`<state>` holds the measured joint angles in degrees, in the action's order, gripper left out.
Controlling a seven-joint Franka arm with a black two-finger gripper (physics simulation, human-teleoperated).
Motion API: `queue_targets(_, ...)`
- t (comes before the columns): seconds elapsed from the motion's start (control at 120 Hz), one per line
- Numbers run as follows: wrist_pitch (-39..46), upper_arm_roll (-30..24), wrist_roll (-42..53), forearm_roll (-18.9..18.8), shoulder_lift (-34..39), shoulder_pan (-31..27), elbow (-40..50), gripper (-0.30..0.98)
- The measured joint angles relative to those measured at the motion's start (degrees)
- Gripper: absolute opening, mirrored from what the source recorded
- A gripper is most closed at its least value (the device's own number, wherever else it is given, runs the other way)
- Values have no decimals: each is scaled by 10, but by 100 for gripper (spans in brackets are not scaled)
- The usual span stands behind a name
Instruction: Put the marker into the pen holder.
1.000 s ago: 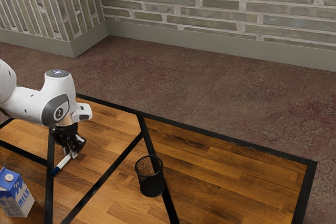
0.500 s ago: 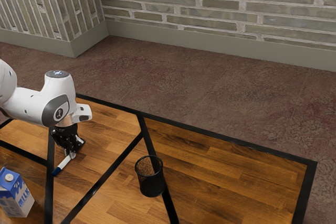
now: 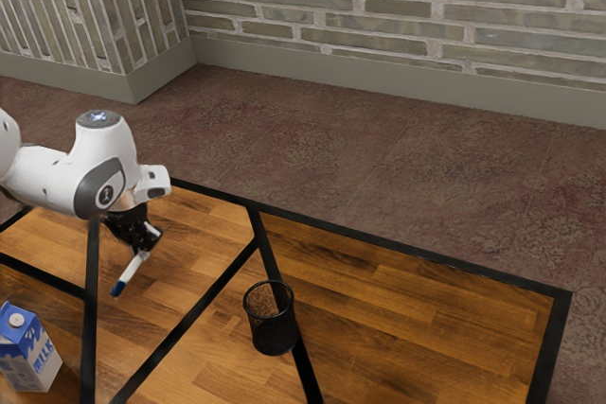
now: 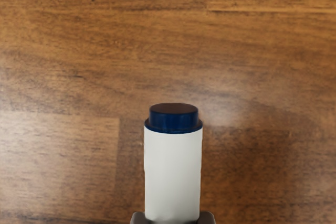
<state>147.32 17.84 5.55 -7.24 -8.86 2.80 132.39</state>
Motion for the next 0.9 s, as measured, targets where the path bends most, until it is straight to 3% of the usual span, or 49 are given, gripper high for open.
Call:
queue_targets(0.183, 126, -58, -2, 3, 110, -1, 37, -4)
queue_targets(0.342, 187, -117, 0, 14, 191, 0, 100, -4)
queue_targets(0.642, 227, -195, 6, 56, 265, 1, 163, -4)
queue_targets(0.9, 236, -304, 11, 126, 285, 1, 192, -5)
